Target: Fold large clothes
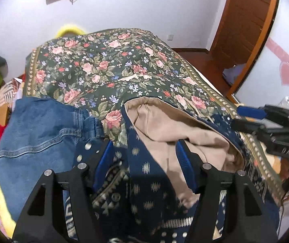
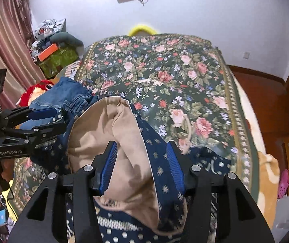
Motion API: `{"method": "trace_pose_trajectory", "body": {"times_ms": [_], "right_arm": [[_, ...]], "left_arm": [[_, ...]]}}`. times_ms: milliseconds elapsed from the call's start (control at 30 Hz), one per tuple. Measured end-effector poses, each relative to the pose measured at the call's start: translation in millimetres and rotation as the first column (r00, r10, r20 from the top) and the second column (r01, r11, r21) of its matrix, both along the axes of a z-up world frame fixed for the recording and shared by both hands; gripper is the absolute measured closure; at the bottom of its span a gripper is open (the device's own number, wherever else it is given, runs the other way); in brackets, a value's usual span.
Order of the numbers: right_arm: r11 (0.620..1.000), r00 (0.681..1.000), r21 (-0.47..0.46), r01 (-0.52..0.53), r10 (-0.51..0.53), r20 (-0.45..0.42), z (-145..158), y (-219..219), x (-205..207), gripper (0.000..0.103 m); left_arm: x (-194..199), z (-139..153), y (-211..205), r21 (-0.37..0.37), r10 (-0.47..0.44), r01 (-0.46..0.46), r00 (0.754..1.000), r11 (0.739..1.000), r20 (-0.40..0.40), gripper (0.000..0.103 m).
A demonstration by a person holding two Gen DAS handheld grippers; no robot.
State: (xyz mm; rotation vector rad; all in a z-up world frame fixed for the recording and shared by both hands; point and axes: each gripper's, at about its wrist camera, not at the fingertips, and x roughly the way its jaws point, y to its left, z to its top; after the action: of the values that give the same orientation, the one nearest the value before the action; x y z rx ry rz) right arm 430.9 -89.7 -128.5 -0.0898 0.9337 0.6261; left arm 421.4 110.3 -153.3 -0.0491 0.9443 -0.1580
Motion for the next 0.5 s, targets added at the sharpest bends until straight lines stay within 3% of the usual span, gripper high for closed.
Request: {"method": "trace_pose_trajectory", "body": {"times_ms": [367,500], "right_arm": [[1.000,0.979,-0.014,-0.008,0.005,-0.205,-60.3,24.6,52.6,0.056],[1.000,0.975,0.005,0.014,-0.013,-0.220,-69.8,24.9,61.5,0.056]], "left_arm": [[38.3,-36.1,0.9,-0.012,0.008,-0.009,0.999,1.000,-0.044,0.040],[45.8,-43.3,-0.2,-0.003,0.016,-0.016,0.999,1.000,-0.042,0.046]]}}
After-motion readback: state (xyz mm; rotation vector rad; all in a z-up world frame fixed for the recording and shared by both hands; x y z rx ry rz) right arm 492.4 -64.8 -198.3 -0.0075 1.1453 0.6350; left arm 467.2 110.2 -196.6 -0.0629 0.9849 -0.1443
